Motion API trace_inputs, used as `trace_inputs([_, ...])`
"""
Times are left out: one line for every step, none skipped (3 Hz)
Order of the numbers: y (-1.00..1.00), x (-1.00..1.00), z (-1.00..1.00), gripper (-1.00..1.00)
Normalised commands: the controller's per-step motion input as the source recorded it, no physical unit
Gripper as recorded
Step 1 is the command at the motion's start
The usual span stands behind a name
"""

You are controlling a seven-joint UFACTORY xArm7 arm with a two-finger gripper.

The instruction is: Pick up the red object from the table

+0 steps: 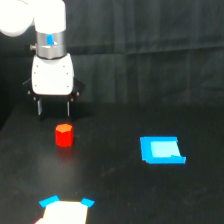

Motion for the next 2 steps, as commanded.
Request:
trace_inputs([-1.0,1.0,0.18,1.0])
trace_inputs([-0.41,1.0,-0.51,-0.24])
